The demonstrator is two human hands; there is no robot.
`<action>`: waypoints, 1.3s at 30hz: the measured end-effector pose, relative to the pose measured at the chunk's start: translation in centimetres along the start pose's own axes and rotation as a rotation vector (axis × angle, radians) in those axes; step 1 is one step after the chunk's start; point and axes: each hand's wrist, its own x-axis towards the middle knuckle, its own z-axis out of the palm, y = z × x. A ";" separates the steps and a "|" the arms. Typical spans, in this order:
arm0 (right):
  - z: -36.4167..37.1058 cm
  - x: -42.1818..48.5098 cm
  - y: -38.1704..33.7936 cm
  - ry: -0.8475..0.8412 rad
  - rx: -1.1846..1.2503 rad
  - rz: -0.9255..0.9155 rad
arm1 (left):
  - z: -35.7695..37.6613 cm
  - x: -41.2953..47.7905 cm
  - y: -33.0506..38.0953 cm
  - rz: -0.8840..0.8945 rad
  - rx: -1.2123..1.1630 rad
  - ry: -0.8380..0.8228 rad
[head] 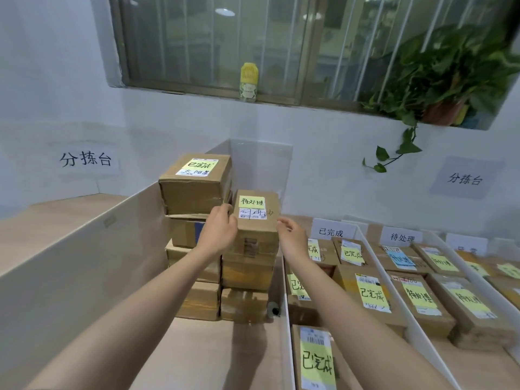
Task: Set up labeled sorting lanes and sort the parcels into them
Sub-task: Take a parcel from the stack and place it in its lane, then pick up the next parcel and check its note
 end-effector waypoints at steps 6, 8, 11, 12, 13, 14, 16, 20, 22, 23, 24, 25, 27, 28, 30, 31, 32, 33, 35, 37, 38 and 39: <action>1.8 3.2 0.2 -0.027 -0.019 0.013 | 1.8 1.7 -0.3 -0.019 0.023 0.074; 2.3 3.7 0.5 -0.035 -0.022 0.022 | 2.1 1.8 -0.4 -0.023 0.040 0.126; 3.0 4.4 1.4 -0.036 -0.012 0.046 | 2.4 1.9 -0.5 -0.034 0.085 0.182; 3.1 4.5 1.7 -0.031 -0.004 0.060 | 2.5 1.9 -0.6 -0.037 0.105 0.193; 3.1 4.6 2.0 -0.025 0.008 0.076 | 2.6 1.9 -0.6 -0.041 0.121 0.197; 3.1 4.7 2.2 -0.023 0.021 0.089 | 2.8 1.9 -0.6 -0.048 0.130 0.196; 3.0 4.8 2.5 -0.023 0.036 0.104 | 3.0 1.7 -0.5 -0.072 0.138 0.187; 2.8 5.1 2.9 -0.010 0.090 0.154 | 3.5 1.4 -0.1 -0.103 0.149 0.165; 2.6 5.2 3.2 -0.013 0.130 0.192 | 3.9 1.3 0.0 -0.124 0.113 0.133; 2.5 5.2 3.3 -0.016 0.149 0.204 | 4.0 1.3 0.0 -0.141 0.088 0.112; 2.3 5.3 3.5 -0.021 0.165 0.212 | 4.1 1.4 0.1 -0.160 0.062 0.090; 2.2 5.3 3.6 -0.027 0.178 0.219 | 4.3 1.5 0.1 -0.180 0.035 0.067; 1.8 5.2 3.6 -0.037 0.200 0.242 | 4.6 1.7 0.3 -0.208 -0.024 0.010; 1.6 5.1 3.6 -0.043 0.215 0.254 | 4.7 1.8 0.3 -0.216 -0.057 -0.020; 1.4 4.9 3.5 -0.059 0.252 0.276 | 5.0 1.9 0.2 -0.224 -0.122 -0.066; 1.3 4.8 3.4 -0.067 0.261 0.282 | 5.2 1.9 0.2 -0.224 -0.140 -0.071; 1.2 4.8 3.4 -0.073 0.266 0.284 | 5.3 2.0 0.1 -0.225 -0.152 -0.064; 1.1 4.8 3.2 -0.079 0.272 0.286 | 5.4 2.0 0.1 -0.228 -0.162 -0.053; 0.9 4.7 2.9 -0.084 0.301 0.291 | 5.4 2.2 0.3 -0.240 -0.190 -0.033; 0.5 4.6 2.6 -0.070 0.335 0.291 | 5.3 2.2 0.5 -0.252 -0.230 -0.022; 0.2 4.4 2.4 -0.061 0.350 0.293 | 5.2 2.2 0.7 -0.254 -0.248 -0.018; -0.1 4.1 2.2 -0.055 0.360 0.294 | 5.1 2.1 0.9 -0.252 -0.264 -0.012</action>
